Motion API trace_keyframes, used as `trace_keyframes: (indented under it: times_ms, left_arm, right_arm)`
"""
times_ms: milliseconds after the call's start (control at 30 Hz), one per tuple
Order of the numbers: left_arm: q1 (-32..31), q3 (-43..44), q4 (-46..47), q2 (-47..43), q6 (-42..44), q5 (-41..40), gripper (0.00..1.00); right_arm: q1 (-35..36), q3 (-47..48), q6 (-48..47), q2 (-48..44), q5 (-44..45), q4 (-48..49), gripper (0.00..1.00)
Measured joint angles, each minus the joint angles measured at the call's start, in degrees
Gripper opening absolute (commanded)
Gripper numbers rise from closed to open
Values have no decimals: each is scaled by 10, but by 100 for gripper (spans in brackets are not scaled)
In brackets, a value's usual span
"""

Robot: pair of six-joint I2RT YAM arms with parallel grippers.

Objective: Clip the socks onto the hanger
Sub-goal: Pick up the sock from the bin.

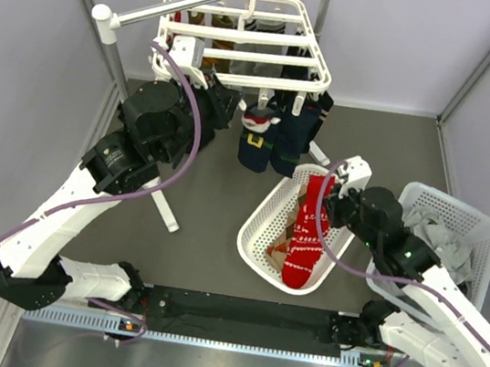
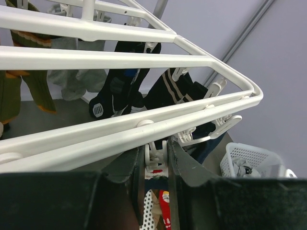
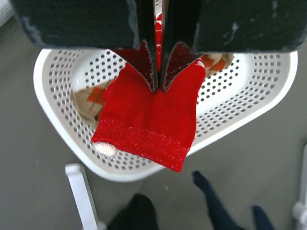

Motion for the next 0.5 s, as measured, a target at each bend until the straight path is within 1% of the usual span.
trace_keyframes:
  times_ms: [133, 233, 367, 500]
  left_arm:
    - [0, 4, -2, 0, -8, 6, 0]
    - [0, 7, -5, 0, -13, 8, 0]
    - [0, 9, -5, 0, -15, 11, 0]
    - [1, 12, -9, 0, -20, 17, 0]
  right_arm:
    - [32, 1, -49, -40, -18, 8, 0]
    - [55, 10, -77, -52, -33, 10, 0]
    - [91, 52, -114, -43, -53, 24, 0]
    - [140, 102, -153, -12, -57, 48, 0]
